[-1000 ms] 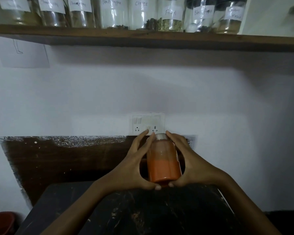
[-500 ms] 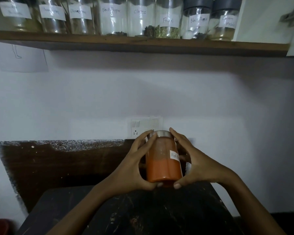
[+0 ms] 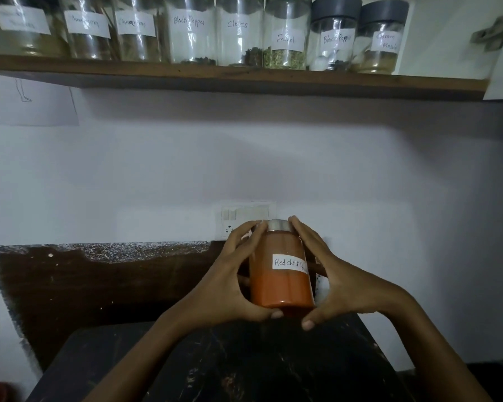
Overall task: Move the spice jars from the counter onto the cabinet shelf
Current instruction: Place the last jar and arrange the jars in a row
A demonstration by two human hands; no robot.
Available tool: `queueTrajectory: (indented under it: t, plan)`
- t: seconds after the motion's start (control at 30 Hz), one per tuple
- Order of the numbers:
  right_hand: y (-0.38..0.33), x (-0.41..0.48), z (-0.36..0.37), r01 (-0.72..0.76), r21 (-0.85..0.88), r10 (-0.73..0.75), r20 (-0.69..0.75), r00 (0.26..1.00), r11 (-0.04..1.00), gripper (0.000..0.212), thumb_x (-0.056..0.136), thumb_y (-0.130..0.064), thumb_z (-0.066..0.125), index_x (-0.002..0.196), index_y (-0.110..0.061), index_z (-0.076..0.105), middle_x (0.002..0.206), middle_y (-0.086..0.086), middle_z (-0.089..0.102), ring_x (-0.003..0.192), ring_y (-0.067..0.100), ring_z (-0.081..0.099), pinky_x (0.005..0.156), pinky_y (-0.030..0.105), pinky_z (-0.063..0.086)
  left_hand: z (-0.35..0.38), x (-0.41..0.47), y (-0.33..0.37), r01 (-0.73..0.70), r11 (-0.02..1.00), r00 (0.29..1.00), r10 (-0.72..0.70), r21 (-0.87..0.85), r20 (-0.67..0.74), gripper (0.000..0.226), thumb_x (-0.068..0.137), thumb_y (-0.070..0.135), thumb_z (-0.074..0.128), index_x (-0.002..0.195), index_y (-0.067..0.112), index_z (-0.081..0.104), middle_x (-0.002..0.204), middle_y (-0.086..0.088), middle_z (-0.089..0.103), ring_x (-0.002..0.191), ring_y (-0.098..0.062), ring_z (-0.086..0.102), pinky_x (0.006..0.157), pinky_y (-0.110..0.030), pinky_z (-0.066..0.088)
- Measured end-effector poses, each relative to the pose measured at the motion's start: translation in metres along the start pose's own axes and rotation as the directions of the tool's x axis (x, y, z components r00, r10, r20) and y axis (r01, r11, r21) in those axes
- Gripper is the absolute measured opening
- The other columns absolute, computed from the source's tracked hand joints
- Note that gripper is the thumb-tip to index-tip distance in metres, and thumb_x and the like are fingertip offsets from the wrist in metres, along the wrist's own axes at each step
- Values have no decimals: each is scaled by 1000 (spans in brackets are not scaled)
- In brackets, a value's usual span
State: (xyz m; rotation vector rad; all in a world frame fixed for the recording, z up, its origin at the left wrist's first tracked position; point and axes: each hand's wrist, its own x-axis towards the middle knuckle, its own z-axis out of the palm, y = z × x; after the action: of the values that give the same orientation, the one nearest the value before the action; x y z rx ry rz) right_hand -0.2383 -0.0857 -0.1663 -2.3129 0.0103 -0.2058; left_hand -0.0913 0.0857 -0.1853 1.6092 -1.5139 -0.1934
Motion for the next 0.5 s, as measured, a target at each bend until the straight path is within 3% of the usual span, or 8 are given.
queueTrajectory:
  t: [0.1, 0.2, 0.3, 0.4, 0.5]
  plan:
    - [2, 1, 0, 25, -29, -27, -69, 997, 999, 113, 50, -47, 82, 127, -61, 0, 132, -47, 8, 123, -12, 30, 88, 5, 41, -1, 2, 2, 46, 995, 998, -42, -93, 44, 120, 55, 43, 83, 141, 54, 0, 144, 36, 2, 128, 21, 14, 80, -5, 45]
    - [1, 3, 0, 26, -103, -40, -141, 989, 994, 114, 42, -66, 75, 130, -59, 2, 144, -33, 8, 133, -1, 27, 104, 23, 40, -7, 7, 4, 74, 996, 990, -69, -40, 122, 127, 57, 43, 85, 140, 52, -10, 143, 41, -7, 122, 28, 12, 80, 1, 40]
    - [2, 4, 0, 30, -163, -58, -165, 985, 986, 112, 45, -65, 72, 129, -61, -2, 149, -27, 2, 138, 5, 19, 110, 33, 35, -12, 14, 6, 75, 997, 985, -79, 32, 154, 125, 61, 37, 85, 143, 45, -9, 147, 34, -5, 131, 5, 22, 82, -11, 49]
    - [3, 3, -4, 21, -175, -49, -156, 987, 984, 111, 49, -57, 77, 127, -62, -3, 138, -42, -2, 135, -1, 19, 109, 25, 35, -12, 22, 10, 49, 998, 989, -55, 43, 140, 123, 58, 37, 87, 141, 48, -3, 142, 39, 1, 135, -3, 23, 85, -18, 52]
    - [2, -1, -17, 17, -183, -43, -138, 989, 983, 110, 54, -48, 78, 123, -65, -6, 125, -56, -8, 123, -21, 18, 94, 1, 32, -8, 31, 15, 18, 1000, 993, -18, 7, 119, 123, 56, 33, 89, 140, 49, 1, 140, 41, 4, 136, -4, 24, 87, -24, 54]
